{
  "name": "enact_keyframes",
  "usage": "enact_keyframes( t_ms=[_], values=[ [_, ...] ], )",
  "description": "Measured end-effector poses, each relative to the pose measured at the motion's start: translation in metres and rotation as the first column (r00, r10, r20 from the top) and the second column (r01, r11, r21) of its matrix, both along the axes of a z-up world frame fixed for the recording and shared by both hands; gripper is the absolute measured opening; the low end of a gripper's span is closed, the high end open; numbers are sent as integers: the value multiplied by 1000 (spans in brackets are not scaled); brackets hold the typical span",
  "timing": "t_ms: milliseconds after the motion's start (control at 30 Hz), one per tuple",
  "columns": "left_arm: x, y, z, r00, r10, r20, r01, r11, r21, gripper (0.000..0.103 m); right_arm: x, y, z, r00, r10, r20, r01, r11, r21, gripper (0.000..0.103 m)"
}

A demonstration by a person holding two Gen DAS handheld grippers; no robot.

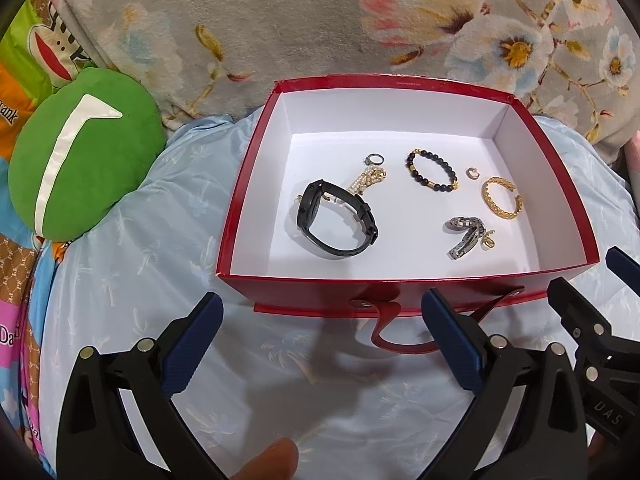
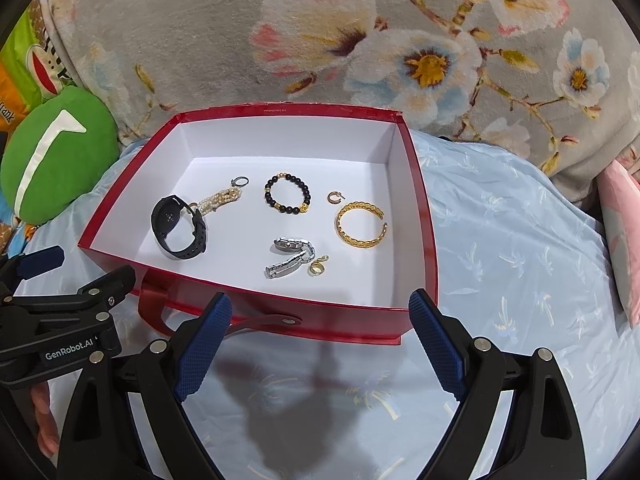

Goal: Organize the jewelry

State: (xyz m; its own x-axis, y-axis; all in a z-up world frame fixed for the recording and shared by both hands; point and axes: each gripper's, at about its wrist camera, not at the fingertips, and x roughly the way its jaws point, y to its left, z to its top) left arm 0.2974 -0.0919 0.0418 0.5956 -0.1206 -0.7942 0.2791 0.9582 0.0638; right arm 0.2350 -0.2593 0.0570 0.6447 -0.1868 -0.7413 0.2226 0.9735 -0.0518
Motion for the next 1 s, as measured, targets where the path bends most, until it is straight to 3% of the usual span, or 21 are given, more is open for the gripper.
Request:
enact_keyframes(
  t_ms=[1000],
  values=[
    [-5, -5, -1, 1000, -1, 8, 1, 1000, 3, 97, 0, 0, -1, 1000, -3, 2, 3, 1000, 21, 88]
  ],
)
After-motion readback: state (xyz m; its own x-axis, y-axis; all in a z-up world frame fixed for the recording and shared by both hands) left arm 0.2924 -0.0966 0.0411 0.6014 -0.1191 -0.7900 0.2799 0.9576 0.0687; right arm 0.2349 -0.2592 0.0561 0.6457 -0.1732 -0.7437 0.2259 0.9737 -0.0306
